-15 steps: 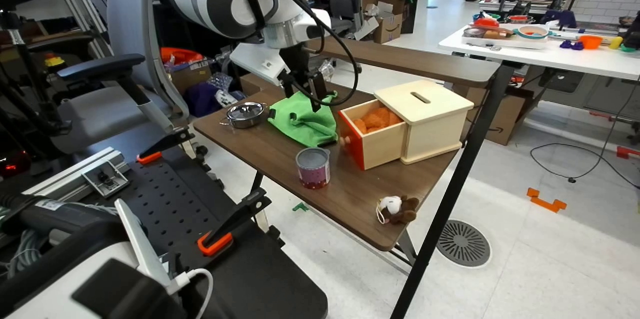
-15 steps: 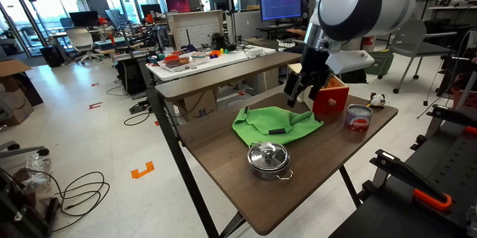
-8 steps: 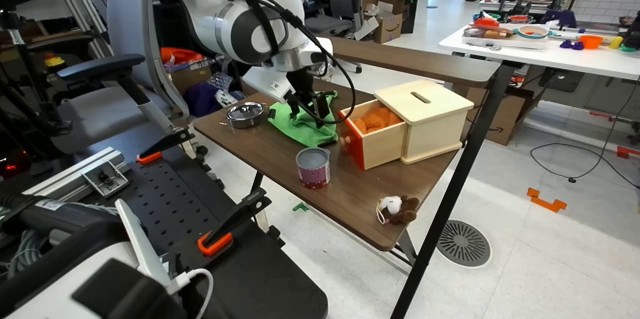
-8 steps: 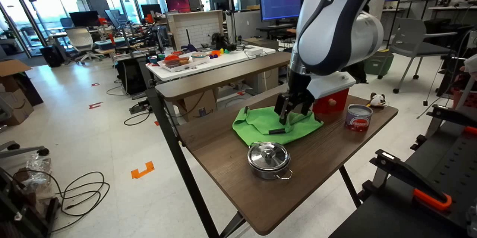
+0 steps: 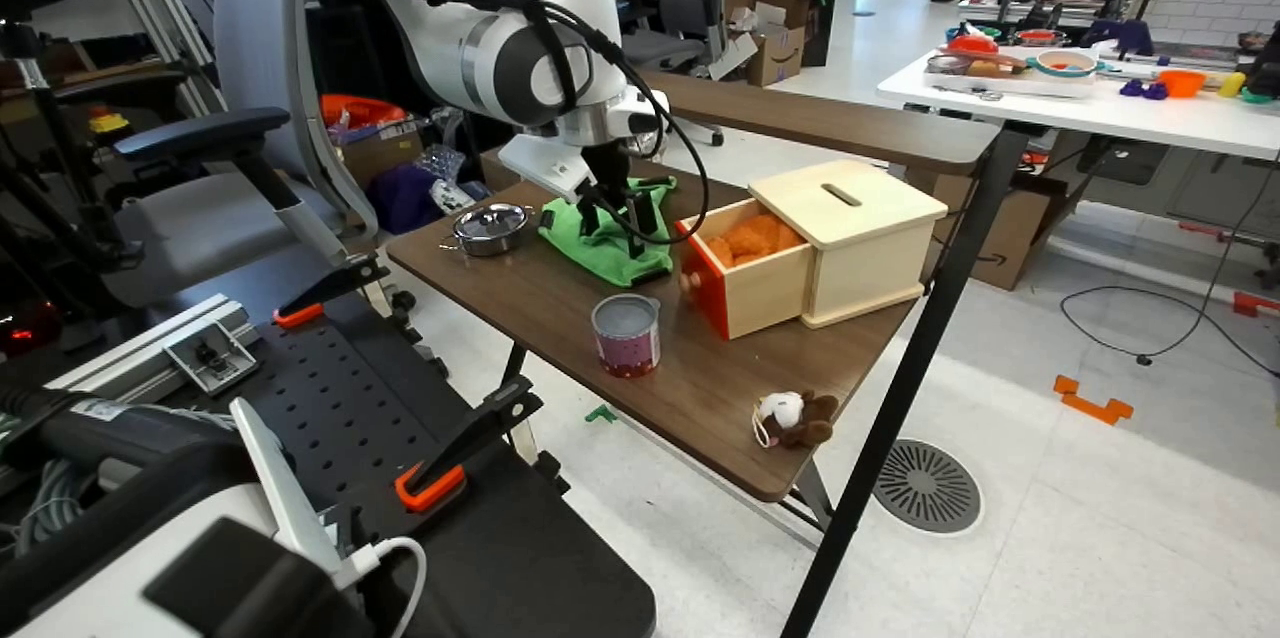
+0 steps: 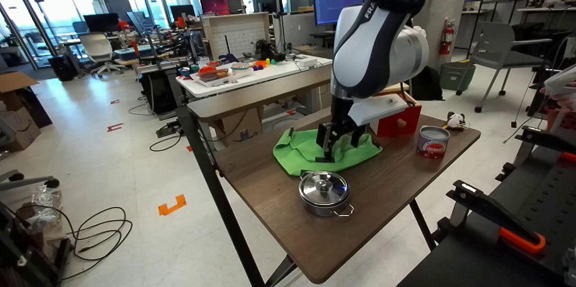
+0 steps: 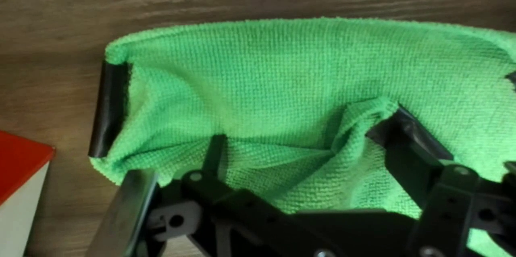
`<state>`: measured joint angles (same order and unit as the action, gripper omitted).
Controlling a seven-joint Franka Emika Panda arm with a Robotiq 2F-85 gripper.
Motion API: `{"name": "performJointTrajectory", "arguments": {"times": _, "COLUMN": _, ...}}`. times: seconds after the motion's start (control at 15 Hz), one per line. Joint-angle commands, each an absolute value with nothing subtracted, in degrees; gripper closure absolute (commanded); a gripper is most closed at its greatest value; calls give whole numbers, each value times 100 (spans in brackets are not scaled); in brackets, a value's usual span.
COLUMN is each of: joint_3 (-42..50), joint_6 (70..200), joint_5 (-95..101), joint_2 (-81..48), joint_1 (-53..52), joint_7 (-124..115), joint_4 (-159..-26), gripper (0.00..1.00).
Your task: Move the cloth to the left of the table
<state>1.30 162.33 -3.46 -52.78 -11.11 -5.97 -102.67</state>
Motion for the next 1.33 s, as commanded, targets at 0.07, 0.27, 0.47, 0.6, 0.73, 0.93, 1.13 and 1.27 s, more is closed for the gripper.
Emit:
{"name": "performJointTrajectory", "arguments": {"times": 0.07, "joint_3": 203, "joint_6": 15833, "joint_5": -184, "joint_2": -5789, "joint_1": -1348, "joint_7": -920, "joint_4": -9499, "gripper": 0}}
{"name": "performJointTrajectory", "arguments": {"times": 0.27, "joint_3": 218, "joint_6": 15709, "joint_5": -98, "joint_2": -6021, "joint_1": -1505, "joint_7": -1059, "joint_4": -9169, "gripper": 0}}
{"name": "performJointTrajectory", "arguments": {"times": 0.47, "joint_3": 233, "joint_6": 15633, "joint_5": -29, "joint_2": -6304, "joint_1": -1707, "joint_7": -1222, "joint_4": -8795, "gripper": 0}}
{"name": "performJointTrajectory", "arguments": {"times": 0.6, "joint_3": 215, "joint_6": 15580, "joint_5": -38, "joint_2": -6459, "joint_1": -1810, "joint_7": -1296, "joint_4": -8548, "gripper": 0}}
{"name": "performJointTrajectory", "arguments": {"times": 0.73, "joint_3": 199, "joint_6": 15459, "joint_5": -35, "joint_2": -6539, "joint_1": -1903, "joint_7": -1366, "joint_4": -8328, "gripper": 0}}
{"name": "performJointTrajectory", "arguments": {"times": 0.93, "joint_3": 203, "joint_6": 15323, "joint_5": -30, "joint_2": -6723, "joint_1": -2053, "joint_7": -1499, "joint_4": -7955, "gripper": 0}}
{"name": "performJointTrajectory", "arguments": {"times": 1.13, "joint_3": 170, "joint_6": 15189, "joint_5": -41, "joint_2": -6857, "joint_1": -2126, "joint_7": -1582, "joint_4": -7678, "gripper": 0}}
{"name": "performJointTrajectory", "arguments": {"times": 1.27, "joint_3": 122, "joint_6": 15169, "joint_5": -70, "joint_2": -6859, "joint_1": -2116, "joint_7": -1587, "joint_4": -7617, "gripper": 0}}
